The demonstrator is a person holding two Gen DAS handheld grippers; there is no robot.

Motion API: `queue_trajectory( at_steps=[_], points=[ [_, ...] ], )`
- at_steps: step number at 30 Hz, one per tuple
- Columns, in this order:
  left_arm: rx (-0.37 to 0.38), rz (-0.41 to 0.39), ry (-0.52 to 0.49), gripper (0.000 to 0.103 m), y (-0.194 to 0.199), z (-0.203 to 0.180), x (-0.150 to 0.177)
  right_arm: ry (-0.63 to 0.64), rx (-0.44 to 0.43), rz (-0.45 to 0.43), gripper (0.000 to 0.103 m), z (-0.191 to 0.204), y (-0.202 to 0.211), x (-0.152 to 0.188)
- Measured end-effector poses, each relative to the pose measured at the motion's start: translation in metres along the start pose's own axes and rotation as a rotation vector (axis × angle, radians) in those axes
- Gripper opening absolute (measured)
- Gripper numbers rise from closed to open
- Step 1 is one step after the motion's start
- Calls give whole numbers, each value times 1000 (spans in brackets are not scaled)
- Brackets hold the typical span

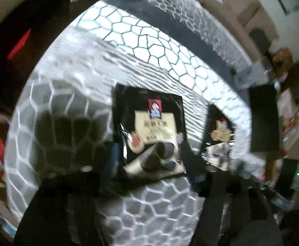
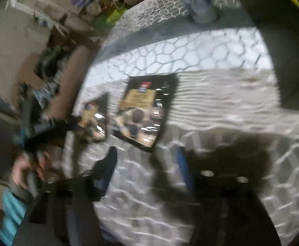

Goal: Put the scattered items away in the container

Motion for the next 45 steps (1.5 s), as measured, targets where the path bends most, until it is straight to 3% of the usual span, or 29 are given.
queue_trajectory(
  at_steps=[3, 7, 16, 18, 19, 20, 21, 22, 26, 28, 30, 31, 34, 38, 45],
  points=[
    [48, -1, 94, 70, -4, 14, 16, -94, -38, -11, 65, -11, -15, -1],
    [30, -46, 130, 71, -9, 27, 16, -116, -37, -29, 64, -18, -24, -4],
    [59, 22, 47, 75, -22, -5, -9, -84, -50, -49, 64, -20, -41, -44],
    [91, 37, 42, 75, -25, -12, -13, -60, -72, -36, 61, -15, -48, -52],
    [120, 50, 40, 74, -26, -15, -13, -52, -93, -27, 50, -12, -50, -54],
    [146, 60, 37, 71, -26, -18, -14, -46, -126, -16, 36, -8, -53, -56],
    [179, 67, 30, 63, -26, -23, -14, -37, -160, -4, 32, -2, -57, -57],
    [216, 73, 1, 61, -26, -31, -13, -24, -177, 9, 32, 4, -61, -57],
    [192, 78, -76, 57, -36, -47, -10, 14, -167, 69, 32, 10, -81, -54],
    [202, 83, -64, 55, -36, -50, -12, -8, -178, 67, 32, 9, -87, -55],
    [211, 107, -63, 27, -40, -51, -12, -20, -179, 68, 32, 8, -92, -56],
    [198, 115, -86, 22, -42, -52, -10, -17, -178, 72, 31, 9, -93, -57],
    [195, 121, -97, 20, -44, -50, -6, -19, -166, 112, 16, 6, -100, -57],
    [239, 123, -29, 23, -45, -43, -7, -34, -170, 142, 16, 2, -101, -59],
    [204, 80, -38, 15, -36, -43, -3, 67, -122, 138, 10, 21, -91, -56]
  ],
)
Point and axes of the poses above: each gripper's, at about its wrist camera, not at the fingertips, and y roughly against the way its jaws point, z to its left, x to its underside, the point moved 8 cm from there along -y, roughly the way its jaws point, and after that the axes turned 14 degrees about -x, right-handed, at the moved point
